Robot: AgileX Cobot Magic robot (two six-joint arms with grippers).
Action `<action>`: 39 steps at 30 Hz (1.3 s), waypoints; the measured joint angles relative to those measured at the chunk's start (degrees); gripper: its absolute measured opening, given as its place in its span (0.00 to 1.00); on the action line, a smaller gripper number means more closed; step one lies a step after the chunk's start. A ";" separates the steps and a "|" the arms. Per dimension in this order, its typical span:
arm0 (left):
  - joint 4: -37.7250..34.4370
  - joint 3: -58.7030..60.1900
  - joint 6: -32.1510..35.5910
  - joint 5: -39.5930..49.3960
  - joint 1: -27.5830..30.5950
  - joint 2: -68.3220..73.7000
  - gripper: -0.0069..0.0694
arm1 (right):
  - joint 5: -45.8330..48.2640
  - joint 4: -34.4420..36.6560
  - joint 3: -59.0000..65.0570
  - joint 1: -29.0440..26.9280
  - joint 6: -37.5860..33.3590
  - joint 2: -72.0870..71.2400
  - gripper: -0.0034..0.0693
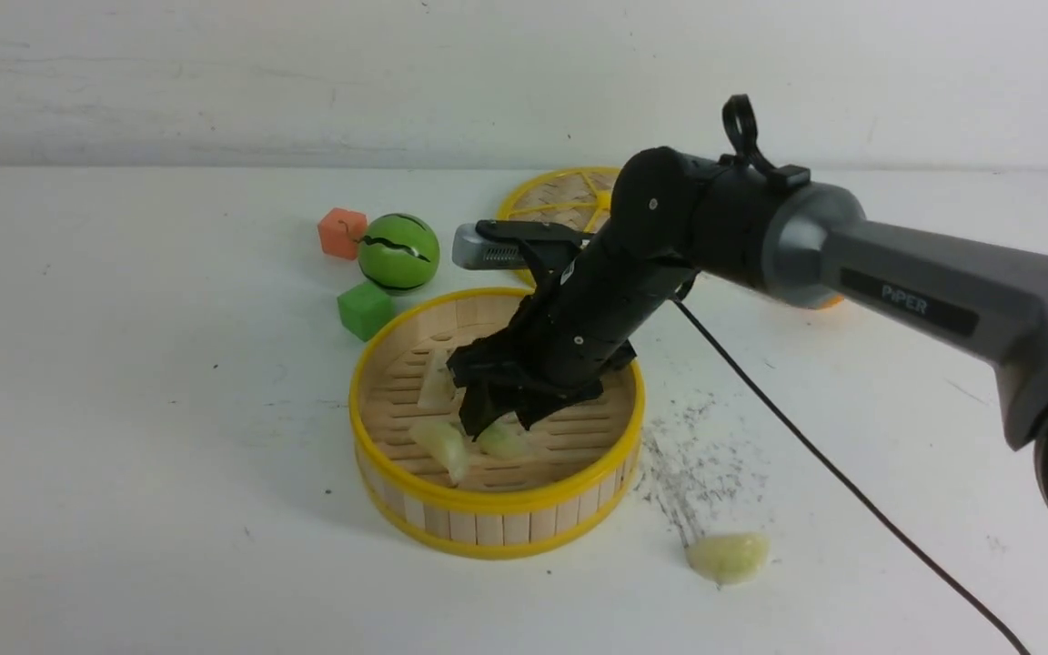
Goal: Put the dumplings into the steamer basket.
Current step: Use the right arm to put the dumpling into the steamer, then use the right arm to grab a dumpling
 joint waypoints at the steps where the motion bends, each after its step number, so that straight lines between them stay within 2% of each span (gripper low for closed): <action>1: 0.00 0.00 0.00 0.00 0.00 0.00 0.23 | 0.12 -0.52 0.00 -0.05 0.02 -1.10 0.64; 5: 0.00 0.00 0.00 0.00 0.00 0.00 0.24 | 1.83 -6.03 0.00 -0.11 -0.65 -7.47 0.65; 7: 0.00 0.00 0.00 0.00 0.00 0.00 0.24 | 5.54 -13.16 0.00 -0.11 -4.37 -13.45 0.65; 8: 0.00 0.00 0.00 0.00 0.00 0.00 0.24 | 6.40 -14.34 -0.06 -0.11 -5.29 -13.90 0.65; 10: 0.00 0.00 -0.67 0.00 0.00 0.00 0.24 | 13.97 -20.98 -0.19 -0.40 -12.59 -18.60 0.65; 11: 0.00 0.00 -0.73 0.00 0.00 0.00 0.24 | 13.97 -20.98 -0.19 -0.40 -12.59 -18.84 0.65; 12: 0.00 0.00 -0.85 0.00 0.00 0.00 0.24 | 18.18 -22.82 0.21 -1.08 -16.69 -20.00 0.65; 18: 0.00 0.00 -0.91 0.00 0.00 0.00 0.24 | 19.59 -19.79 10.30 -5.66 -21.91 -20.16 0.65; 20: -0.05 0.00 -0.97 0.13 0.00 0.00 0.24 | 19.42 -19.50 17.96 -6.34 -25.64 -19.77 0.65; 22: -0.18 0.00 -1.02 0.11 0.00 0.00 0.24 | 16.95 -18.67 24.42 -6.34 -30.59 -19.58 0.65; 27: -0.19 0.00 -1.02 0.11 0.00 0.00 0.24 | 8.82 -16.55 30.70 -5.97 -39.31 -19.58 0.65; 29: -0.23 0.00 -1.02 0.15 0.00 0.00 0.24 | 3.64 -15.82 33.63 -5.97 -45.12 -19.44 0.65; 32: -0.30 0.00 -1.02 0.26 0.00 0.00 0.24 | -0.22 -15.66 35.15 -5.97 -48.51 -18.40 0.64; 37: -0.32 0.00 -1.02 0.26 0.00 0.00 0.24 | -3.74 -15.62 35.44 -5.97 -49.96 -15.83 0.56; 39: -0.32 0.00 -1.02 0.46 0.00 0.00 0.24 | -4.27 -15.62 35.38 -5.97 -50.00 -15.15 0.47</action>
